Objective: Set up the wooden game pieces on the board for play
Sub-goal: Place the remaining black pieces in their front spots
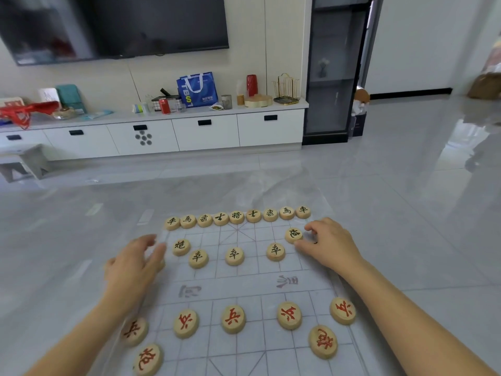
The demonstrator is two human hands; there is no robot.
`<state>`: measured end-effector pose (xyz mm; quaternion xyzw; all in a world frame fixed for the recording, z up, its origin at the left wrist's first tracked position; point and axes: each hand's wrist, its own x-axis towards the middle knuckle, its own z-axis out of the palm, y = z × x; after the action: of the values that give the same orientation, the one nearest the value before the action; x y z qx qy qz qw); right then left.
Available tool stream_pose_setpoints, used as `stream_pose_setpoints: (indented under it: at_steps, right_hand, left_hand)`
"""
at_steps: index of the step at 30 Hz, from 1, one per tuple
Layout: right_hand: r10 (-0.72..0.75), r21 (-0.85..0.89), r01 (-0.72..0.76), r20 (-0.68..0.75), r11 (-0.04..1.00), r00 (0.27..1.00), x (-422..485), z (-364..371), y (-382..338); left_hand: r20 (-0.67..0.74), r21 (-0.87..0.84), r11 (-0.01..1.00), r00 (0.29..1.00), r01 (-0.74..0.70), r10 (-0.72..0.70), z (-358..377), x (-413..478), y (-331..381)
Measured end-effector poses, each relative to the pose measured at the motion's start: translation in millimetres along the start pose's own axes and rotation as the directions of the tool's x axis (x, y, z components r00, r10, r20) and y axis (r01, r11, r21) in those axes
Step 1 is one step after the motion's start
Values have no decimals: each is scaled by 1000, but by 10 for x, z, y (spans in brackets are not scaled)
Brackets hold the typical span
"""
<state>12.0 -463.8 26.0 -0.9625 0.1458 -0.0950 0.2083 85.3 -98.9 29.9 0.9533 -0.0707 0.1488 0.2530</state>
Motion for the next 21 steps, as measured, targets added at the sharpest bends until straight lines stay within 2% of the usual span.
stream_pose_setpoints:
  at_steps: [4, 7, 12, 21]
  right_hand:
    - [32, -173, -31, 5, 984, 999, 125, 89, -168]
    - [37, -203, -37, -3, 979, 999, 163, 104, -200]
    - [-42, -7, 43, 50, 999, 998, 193, 21, -161]
    - [-83, -118, 99, 132, 988, 988, 200, -10, -164]
  left_hand:
    - [-59, -78, 988, 989, 130, -134, -118, -149, -566]
    - [-73, -149, 975, 981, 166, -178, -82, -154, -739]
    - [-62, -106, 989, 992, 99, -106, 17, -112, -775]
    - [-50, -80, 993, 995, 87, -91, 16, -94, -782]
